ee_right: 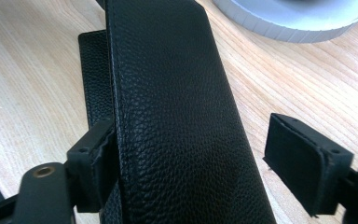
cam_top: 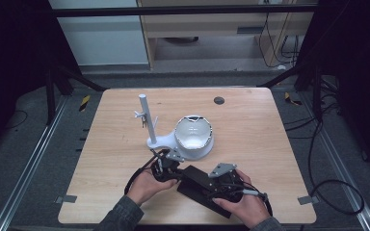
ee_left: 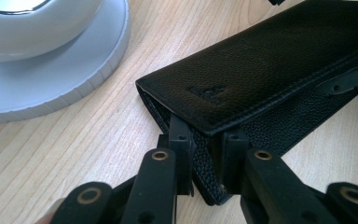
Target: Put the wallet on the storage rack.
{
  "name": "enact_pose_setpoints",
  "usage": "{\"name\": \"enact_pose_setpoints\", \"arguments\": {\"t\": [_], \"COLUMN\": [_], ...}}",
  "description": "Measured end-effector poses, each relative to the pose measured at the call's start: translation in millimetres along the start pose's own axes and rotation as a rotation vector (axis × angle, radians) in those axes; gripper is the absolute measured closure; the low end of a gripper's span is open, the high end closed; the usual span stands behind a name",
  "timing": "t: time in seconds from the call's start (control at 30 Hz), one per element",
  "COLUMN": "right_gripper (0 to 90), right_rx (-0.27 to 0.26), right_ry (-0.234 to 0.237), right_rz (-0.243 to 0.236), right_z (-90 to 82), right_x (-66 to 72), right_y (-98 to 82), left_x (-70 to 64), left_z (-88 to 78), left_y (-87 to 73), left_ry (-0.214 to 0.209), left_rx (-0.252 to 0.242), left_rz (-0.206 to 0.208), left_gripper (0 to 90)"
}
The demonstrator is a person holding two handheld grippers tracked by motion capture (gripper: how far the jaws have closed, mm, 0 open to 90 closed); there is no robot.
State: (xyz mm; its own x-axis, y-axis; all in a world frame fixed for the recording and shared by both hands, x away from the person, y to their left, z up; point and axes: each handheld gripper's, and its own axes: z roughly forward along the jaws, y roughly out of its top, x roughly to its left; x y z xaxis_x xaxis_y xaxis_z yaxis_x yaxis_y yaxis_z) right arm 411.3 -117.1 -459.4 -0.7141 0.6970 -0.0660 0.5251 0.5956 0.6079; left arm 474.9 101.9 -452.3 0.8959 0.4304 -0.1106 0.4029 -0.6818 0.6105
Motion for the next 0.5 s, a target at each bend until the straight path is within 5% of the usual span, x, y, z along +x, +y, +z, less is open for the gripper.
{"name": "enact_pose_setpoints", "arguments": {"t": [0.4,0.5], "right_gripper": [24.1,25.2], "right_rx": [0.030,0.037], "right_ry": [-0.003,-0.014], "right_rz": [-0.008,-0.020], "right_z": [6.8,7.7], "right_x": [0.8,1.3], "right_y": [-1.8,-2.4], "left_x": [6.1,6.0], "left_z": [5.1,4.3], "left_y": [-2.5,-3.2], "left_ry": [-0.014,-0.030], "left_rx": [0.020,-0.019], "left_rz": [-0.010,-0.034], "left_gripper": [85.1,86.5]}}
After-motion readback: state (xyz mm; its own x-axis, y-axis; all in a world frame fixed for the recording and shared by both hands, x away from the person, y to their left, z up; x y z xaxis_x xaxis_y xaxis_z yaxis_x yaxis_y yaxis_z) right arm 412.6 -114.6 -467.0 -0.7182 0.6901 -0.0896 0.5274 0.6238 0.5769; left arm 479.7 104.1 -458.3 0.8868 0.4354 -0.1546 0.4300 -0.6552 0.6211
